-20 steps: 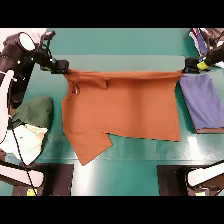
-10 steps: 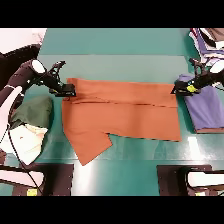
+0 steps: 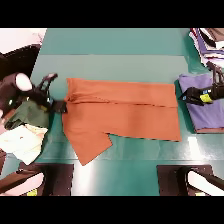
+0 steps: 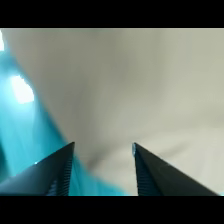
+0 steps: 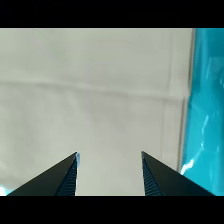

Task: Fold the shirts.

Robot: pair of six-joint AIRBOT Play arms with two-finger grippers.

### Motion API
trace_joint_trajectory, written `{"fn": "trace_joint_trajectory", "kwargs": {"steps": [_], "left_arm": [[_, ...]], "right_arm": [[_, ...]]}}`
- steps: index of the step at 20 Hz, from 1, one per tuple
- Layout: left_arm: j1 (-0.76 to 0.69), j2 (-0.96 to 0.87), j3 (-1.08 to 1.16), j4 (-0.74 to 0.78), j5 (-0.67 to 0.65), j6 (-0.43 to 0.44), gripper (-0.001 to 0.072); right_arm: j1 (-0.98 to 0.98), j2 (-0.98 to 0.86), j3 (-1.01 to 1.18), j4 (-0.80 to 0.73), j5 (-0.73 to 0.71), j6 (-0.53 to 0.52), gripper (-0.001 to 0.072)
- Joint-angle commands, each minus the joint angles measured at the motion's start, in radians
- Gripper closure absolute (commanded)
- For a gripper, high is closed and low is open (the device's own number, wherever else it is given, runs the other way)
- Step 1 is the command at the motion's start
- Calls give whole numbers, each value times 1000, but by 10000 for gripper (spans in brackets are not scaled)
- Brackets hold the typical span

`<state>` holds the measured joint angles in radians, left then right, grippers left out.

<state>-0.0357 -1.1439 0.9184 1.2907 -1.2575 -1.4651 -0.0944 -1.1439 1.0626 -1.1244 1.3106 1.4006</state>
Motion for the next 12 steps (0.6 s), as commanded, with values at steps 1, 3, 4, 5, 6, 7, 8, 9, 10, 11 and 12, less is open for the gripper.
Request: {"fn": "trace_joint_trajectory", "kwargs": {"steps": [1, 3, 4, 5, 6, 7, 8, 9, 10, 11, 12], "left_arm": [[-1, 203, -274, -7, -10, -74, 277], [-1, 286, -377, -44, 8, -103, 277], [-1, 309, -413, -70, 24, -106, 278], [-1, 311, -434, -97, 41, -106, 277], [-1, 311, -456, -117, 71, -106, 278], [-1, 311, -474, -133, 106, -106, 278], [-1, 311, -490, -154, 137, -106, 278], [-1, 311, -501, -182, 163, -106, 278], [-1, 311, -509, -220, 195, -103, 278], [-1, 311, -513, -255, 225, -87, 278], [-1, 311, -512, -283, 246, -71, 278]], "right_arm": [[-15, 124, -108, 35, 8, -16, 261], [-15, 156, -123, 35, 5, -16, 262], [-15, 166, -122, 35, 3, -16, 262], [-15, 175, -122, 39, -6, -16, 262], [-15, 182, -122, 52, -13, -16, 262], [-15, 192, -122, 61, -16, -16, 262], [-13, 198, -122, 61, -19, -16, 263], [-13, 200, -122, 61, -19, -16, 263], [-13, 200, -122, 61, -16, -16, 263], [-13, 200, -122, 62, -14, -16, 263], [-13, 200, -122, 70, -9, -16, 263]]}}
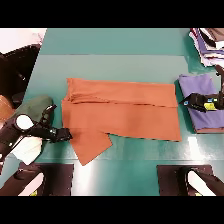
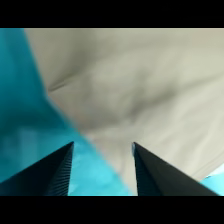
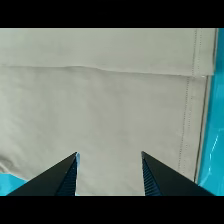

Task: Fold the shirts.

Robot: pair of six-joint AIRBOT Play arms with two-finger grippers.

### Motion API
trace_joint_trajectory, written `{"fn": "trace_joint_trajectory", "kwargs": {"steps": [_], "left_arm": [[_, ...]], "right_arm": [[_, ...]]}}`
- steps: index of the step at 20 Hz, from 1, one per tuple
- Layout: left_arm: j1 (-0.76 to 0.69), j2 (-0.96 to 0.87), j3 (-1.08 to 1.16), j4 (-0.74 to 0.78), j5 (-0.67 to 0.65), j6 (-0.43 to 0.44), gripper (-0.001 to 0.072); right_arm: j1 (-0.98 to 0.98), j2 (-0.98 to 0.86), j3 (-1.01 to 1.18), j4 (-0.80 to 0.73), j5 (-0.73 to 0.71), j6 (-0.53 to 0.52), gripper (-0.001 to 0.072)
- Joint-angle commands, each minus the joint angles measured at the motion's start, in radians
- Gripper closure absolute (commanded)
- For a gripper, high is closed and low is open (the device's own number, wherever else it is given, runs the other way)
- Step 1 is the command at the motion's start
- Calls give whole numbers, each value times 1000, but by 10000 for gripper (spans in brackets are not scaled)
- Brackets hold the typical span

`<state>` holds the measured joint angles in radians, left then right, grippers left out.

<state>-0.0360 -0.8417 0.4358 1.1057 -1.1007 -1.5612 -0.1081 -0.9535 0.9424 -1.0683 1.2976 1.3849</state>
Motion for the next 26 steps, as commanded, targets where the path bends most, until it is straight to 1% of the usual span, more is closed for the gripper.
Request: {"fn": "trace_joint_trajectory", "kwargs": {"steps": [1, 3, 7, 10, 13, 15, 20, 23, 26], "left_arm": [[-1, 9, -30, -105, 94, 25, 279], [-1, 8, -30, -103, 86, 30, 279], [0, 8, -45, -99, 53, 44, 279], [0, 9, -21, -40, 22, 49, 278], [0, 9, 68, 5, -98, 61, 277], [0, 9, 80, 62, -137, 72, 277], [0, 8, -16, 29, -6, 41, 278], [-1, 7, -77, -98, 85, 43, 278], [0, -2, -98, -167, 127, 43, 279]], "right_arm": [[1, 9, -2, 32, 5, 0, 263], [1, 10, -2, 57, 5, 0, 263], [-1, 10, -2, 54, 27, 0, 263], [-1, 10, -3, 54, 29, 0, 263], [-1, 9, -3, 53, 28, -1, 263], [-1, 9, -3, 53, 26, 0, 263], [-1, 9, -3, 53, 24, 0, 263], [-1, 9, -3, 53, 22, 0, 263], [-1, 9, -3, 55, 24, 0, 264]]}}
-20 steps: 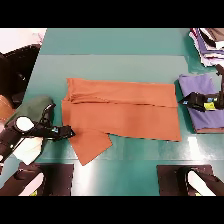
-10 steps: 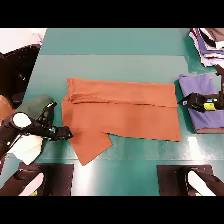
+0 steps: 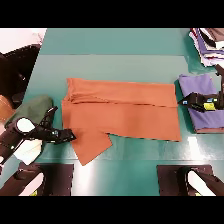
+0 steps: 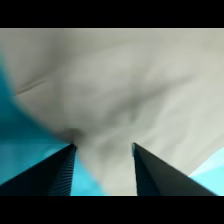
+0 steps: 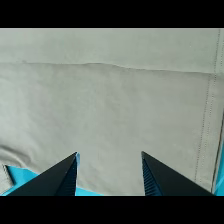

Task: Fold the shirts.

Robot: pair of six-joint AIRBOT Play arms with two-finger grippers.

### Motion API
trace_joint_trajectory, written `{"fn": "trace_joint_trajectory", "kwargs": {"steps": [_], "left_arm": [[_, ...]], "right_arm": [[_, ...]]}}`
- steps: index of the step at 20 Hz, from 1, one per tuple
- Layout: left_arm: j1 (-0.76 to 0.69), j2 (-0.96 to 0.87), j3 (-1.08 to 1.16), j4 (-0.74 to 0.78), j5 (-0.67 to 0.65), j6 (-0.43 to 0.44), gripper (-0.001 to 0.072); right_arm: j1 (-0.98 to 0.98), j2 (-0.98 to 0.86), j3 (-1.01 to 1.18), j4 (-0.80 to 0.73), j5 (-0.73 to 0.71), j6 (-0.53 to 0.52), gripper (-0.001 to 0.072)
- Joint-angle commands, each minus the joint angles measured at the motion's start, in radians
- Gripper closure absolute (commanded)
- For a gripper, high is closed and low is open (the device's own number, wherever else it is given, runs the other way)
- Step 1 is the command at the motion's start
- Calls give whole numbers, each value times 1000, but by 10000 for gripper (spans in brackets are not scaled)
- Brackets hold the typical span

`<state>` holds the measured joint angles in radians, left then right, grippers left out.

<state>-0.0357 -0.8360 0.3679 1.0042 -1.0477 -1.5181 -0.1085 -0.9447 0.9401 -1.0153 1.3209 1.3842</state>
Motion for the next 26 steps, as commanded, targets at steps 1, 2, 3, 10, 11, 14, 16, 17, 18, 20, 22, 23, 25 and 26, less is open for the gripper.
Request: {"fn": "trace_joint_trajectory", "kwargs": {"steps": [1, 2, 3, 10, 11, 14, 16, 17, 18, 20, 22, 23, 25, 26], "left_arm": [[-1, -7, -30, -89, 92, 0, 288], [-1, -7, -24, -96, 93, 0, 526], [-1, -6, -7, -94, 82, 22, 675], [-1, 4, 165, 28, -137, 56, 685], [-1, 4, 168, 28, -141, 61, 684], [-1, 4, 168, 28, -135, 62, 684], [-1, 4, 168, 28, -126, 69, 684], [-1, 4, 168, 29, -120, 71, 684], [-1, 4, 168, 29, -115, 71, 684], [-1, 4, 168, 29, -114, 72, 684], [-1, 4, 169, 59, -143, 78, 685], [-1, 4, 174, 99, -172, 72, 685], [-1, 23, 188, 172, -254, 49, 686], [-1, 66, 188, 199, -282, 35, 687]], "right_arm": [[-1, 0, 0, 1, 5, 0, 263], [-1, 0, 0, -3, 23, 0, 263], [-1, 0, -1, -18, 43, -2, 263], [-67, 23, -239, -237, 108, 14, 245], [-106, 14, -291, -235, 101, 14, 157], [-227, -57, -407, -231, 66, 14, 160], [-254, -98, -446, -179, 10, -4, 220], [-254, -113, -451, -143, -20, -14, 256], [-243, -127, -448, -108, -49, -18, 264], [-199, -147, -423, -83, -84, -17, 368], [-141, -163, -389, -85, -92, -17, 561], [-112, -165, -372, -90, -86, -18, 681], [-64, -141, -348, -143, -56, -17, 696], [-45, -108, -341, -188, -21, -16, 696]]}}
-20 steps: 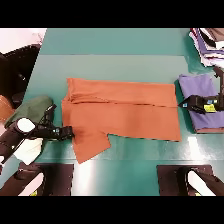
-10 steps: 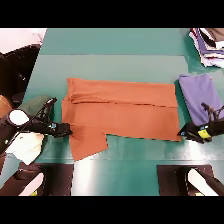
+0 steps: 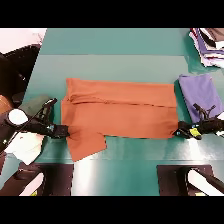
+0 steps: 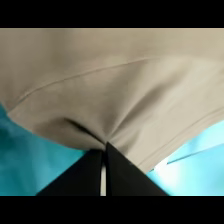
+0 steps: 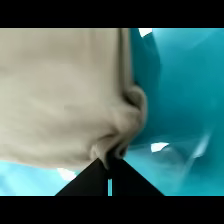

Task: Fold the shirts.

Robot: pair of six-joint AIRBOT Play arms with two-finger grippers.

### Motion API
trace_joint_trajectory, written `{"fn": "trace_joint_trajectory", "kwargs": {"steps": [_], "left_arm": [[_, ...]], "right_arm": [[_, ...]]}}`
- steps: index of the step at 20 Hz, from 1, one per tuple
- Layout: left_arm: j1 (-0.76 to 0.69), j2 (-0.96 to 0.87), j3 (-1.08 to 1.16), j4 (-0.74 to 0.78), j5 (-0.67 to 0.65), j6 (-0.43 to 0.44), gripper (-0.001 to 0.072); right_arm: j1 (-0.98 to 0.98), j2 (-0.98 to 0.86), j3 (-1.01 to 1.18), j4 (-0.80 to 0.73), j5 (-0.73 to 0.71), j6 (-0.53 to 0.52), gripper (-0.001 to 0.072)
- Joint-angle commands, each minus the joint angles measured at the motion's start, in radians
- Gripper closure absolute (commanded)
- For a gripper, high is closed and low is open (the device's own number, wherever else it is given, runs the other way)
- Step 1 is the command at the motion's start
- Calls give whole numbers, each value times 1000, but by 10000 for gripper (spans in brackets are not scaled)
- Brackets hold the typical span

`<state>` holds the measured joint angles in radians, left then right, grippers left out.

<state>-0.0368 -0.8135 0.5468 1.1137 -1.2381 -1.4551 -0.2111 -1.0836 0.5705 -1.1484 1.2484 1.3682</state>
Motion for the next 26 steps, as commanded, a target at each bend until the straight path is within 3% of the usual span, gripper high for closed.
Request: {"fn": "trace_joint_trajectory", "kwargs": {"steps": [1, 5, 7, 9, 14, 17, 21, 22, 23, 24, 25, 26], "left_arm": [[0, 98, 9, 112, -125, -46, 686], [0, 303, 11, 83, -309, -111, 685], [0, 302, 36, 87, -283, -118, 686], [0, 235, 71, 101, -173, -110, 685], [0, -105, 280, 115, 104, -26, 684], [0, -317, 442, 130, 183, 22, 683], [0, -495, 569, 129, 267, 23, 681], [0, -513, 584, 129, 274, 23, 473], [0, -516, 592, 129, 286, 18, 144], [0, -515, 603, 130, 295, 13, 44], [0, -515, 624, 131, 286, 13, 43], [0, -515, 655, 132, 249, 14, 43]], "right_arm": [[68, 75, 28, -92, 96, 1, 696], [36, 305, 29, -163, 284, 11, 697], [25, 367, 45, -152, 268, 34, 698], [48, 352, 103, -152, 231, 39, 699], [182, 55, 344, -116, 84, 45, 698], [199, -163, 520, -57, 41, 45, 697], [198, -380, 689, 23, 30, 45, 694], [197, -417, 719, 47, 26, 43, 692], [196, -452, 752, 84, 26, 9, 595], [195, -480, 782, 113, 31, -6, 354], [188, -500, 808, 133, 42, -13, 250], [179, -509, 825, 147, 61, -29, 251]]}}
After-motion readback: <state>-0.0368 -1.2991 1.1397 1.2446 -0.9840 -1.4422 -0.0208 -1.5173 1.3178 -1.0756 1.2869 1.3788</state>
